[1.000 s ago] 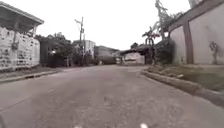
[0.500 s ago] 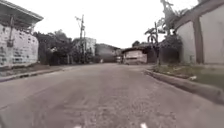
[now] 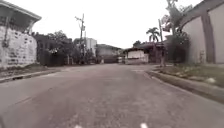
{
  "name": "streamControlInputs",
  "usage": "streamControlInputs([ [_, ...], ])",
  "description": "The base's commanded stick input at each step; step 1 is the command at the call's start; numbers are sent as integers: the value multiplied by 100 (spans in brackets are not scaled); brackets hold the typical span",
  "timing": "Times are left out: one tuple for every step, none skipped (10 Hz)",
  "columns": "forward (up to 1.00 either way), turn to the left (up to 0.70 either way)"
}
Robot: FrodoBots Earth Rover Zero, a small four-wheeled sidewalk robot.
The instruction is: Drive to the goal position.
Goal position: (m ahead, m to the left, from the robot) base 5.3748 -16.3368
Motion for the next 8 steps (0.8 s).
streamControlInputs([
  [100, 0],
  [100, 0],
  [100, 0],
  [100, 0],
  [100, 0],
  [100, 0],
  [100, 0],
  [100, 0],
])
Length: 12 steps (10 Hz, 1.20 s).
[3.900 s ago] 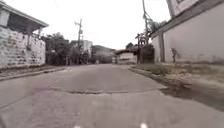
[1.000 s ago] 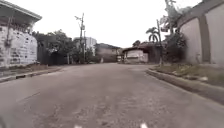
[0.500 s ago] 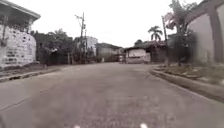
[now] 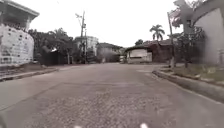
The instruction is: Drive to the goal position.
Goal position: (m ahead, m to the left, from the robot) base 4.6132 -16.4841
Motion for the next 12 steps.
streamControlInputs([
  [100, 0],
  [100, 0],
  [100, 0],
  [100, 0],
  [100, 0],
  [100, 0],
  [100, 0],
  [100, 0],
  [100, 0],
  [100, 0],
  [100, 0],
  [100, 0],
])
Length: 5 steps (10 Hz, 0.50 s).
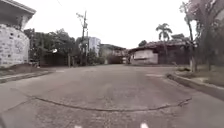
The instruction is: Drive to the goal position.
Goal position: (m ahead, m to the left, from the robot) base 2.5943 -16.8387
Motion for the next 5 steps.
streamControlInputs([
  [100, 0],
  [100, 0],
  [100, 0],
  [100, 0],
  [100, 0],
])
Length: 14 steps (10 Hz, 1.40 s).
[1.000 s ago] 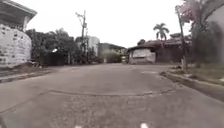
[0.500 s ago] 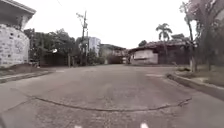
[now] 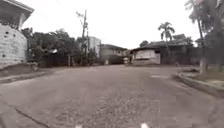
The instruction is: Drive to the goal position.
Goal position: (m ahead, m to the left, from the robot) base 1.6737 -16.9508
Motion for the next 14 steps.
streamControlInputs([
  [100, 0],
  [100, 0],
  [100, 0],
  [100, 0],
  [100, 0],
  [100, 0],
  [100, 0],
  [100, 0],
  [100, 0],
  [100, 0],
  [100, 0],
  [100, 0],
  [100, -20],
  [100, -27],
])
